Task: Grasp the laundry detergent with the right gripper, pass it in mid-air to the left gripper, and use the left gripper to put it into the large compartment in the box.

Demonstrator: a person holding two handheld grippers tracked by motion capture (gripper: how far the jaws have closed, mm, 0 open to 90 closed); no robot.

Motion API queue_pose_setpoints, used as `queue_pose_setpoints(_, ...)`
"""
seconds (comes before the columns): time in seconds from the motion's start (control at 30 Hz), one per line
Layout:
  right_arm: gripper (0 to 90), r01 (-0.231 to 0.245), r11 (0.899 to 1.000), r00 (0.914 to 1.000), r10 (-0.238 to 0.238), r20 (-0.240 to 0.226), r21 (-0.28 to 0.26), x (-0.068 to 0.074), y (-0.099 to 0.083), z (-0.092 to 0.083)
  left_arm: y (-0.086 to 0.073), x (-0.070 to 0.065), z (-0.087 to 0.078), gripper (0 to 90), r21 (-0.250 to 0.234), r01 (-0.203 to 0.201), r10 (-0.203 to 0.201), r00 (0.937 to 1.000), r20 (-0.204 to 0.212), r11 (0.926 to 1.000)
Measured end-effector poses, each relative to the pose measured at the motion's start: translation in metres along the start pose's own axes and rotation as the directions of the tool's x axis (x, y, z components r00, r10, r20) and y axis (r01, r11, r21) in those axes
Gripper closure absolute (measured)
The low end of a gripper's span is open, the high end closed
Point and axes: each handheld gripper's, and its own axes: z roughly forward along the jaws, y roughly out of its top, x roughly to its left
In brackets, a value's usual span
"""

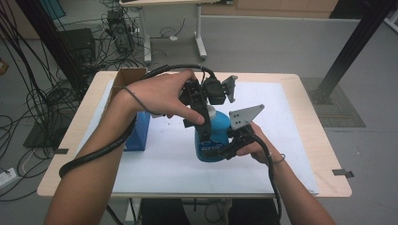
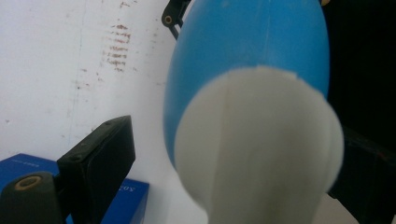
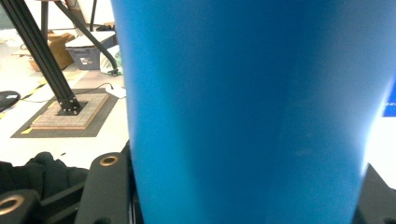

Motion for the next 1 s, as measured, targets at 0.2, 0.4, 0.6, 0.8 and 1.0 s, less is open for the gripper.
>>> queue_pose_setpoints(0.2, 41.8, 0.002, 1.0, 1.0, -0.002, -0.002, -0.002, 0.001, 0.0009, 0.0017, 0.0032, -0.0011, 0.0035, 9.5, 0.005, -0.003, 0.003, 1.0, 0.007, 1.0)
queue_pose_setpoints(0.4, 41.7, 0.004, 1.0, 1.0, -0.004, 0.003, -0.004, 0.0011, 0.0013, 0.001, 0.0036, -0.001, 0.0041, 9.5, 0.006, -0.001, 0.001, 1.0, 0.009, 1.0)
queue_pose_setpoints(0.6, 41.7, 0.005, 1.0, 1.0, -0.005, 0.005, -0.005, 0.0009, 0.0014, 0.0001, 0.0034, -0.0009, 0.0031, 9.5, 0.001, 0.001, -0.001, 1.0, 0.004, 1.0)
queue_pose_setpoints(0.8, 41.7, 0.006, 1.0, 1.0, -0.006, 0.006, -0.005, 0.0009, 0.0014, -0.0003, 0.0037, -0.0012, 0.0025, 9.4, 0.005, 0.002, -0.002, 1.0, 0.004, 1.0)
queue_pose_setpoints(1.0, 41.7, 0.006, 1.0, 0.9999, -0.006, 0.011, -0.004, 0.0005, 0.0012, -0.0004, 0.0036, -0.0006, 0.0026, 9.4, 0.002, 0.004, -0.004, 1.0, 0.003, 1.0)
